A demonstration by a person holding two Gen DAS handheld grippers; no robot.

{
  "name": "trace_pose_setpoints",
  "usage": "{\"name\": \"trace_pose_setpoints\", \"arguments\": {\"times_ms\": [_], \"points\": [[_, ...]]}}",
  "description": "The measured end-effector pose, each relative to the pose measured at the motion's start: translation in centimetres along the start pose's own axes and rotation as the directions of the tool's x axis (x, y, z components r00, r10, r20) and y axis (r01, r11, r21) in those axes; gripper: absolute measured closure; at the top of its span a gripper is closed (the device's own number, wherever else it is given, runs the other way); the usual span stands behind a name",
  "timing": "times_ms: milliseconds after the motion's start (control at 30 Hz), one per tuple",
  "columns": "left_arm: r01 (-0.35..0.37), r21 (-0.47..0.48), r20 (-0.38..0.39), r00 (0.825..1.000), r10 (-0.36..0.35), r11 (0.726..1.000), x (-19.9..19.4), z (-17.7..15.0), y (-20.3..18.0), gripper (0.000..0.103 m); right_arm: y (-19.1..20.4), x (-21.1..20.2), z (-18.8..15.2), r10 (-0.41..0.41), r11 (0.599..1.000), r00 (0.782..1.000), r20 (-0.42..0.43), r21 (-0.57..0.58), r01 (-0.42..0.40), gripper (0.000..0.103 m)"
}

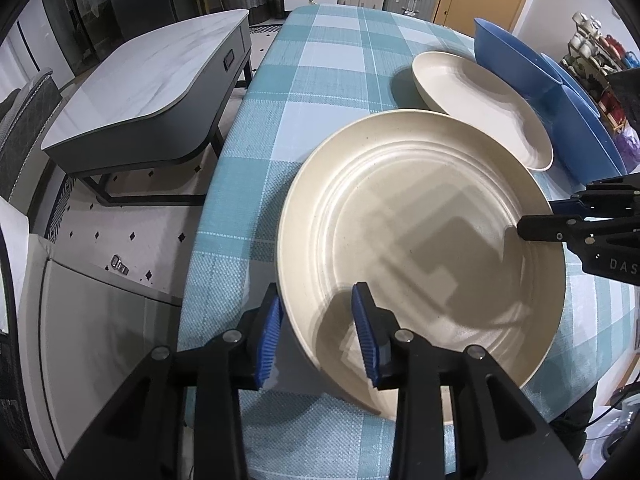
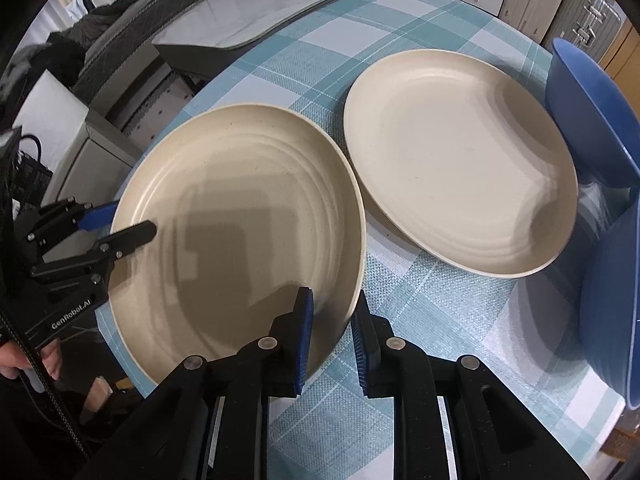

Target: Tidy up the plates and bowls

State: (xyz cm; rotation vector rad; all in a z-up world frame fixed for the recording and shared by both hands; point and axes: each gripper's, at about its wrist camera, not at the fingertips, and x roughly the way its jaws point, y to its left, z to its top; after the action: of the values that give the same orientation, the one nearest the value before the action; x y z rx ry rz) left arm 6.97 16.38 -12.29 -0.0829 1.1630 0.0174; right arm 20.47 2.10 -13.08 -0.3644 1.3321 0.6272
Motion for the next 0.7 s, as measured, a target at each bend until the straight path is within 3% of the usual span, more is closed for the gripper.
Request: {"name": "trace_pose_setpoints", "arguments": {"times_ms": [233,433,533,700], "points": [[0.002,-0.008,0.0,1.0,-0.002,1.0,0.0,0.0,0.0,0.067,-0.4,0.0,-0.5,0.025,0.999,0.999,0.043,0.024,-0.026,0.086],[-0.011,-0.025,0.002,1.0,0.011,1.0,-0.1,0.0,0.7,0.066,0.4,-1.9,-1.1,-0.084,0.996,0.989,0.125,-0.005,0.086,0.086],[-0.022,-0.035,0.001,1.0,0.022,0.999,0.1,0.1,1.3,0.063,0.0,-3.8,-1.3,-0.038,0.999,0.979,0.199,0.023,0.034,0.085],[-0.037,-0.052,0.012,0.999,0.037,0.998,-0.1,0.1,1.9,0.062,0.3,-3.3,-1.5,-0.018,1.0,0.986,0.167,0.005,0.017,0.085]]}}
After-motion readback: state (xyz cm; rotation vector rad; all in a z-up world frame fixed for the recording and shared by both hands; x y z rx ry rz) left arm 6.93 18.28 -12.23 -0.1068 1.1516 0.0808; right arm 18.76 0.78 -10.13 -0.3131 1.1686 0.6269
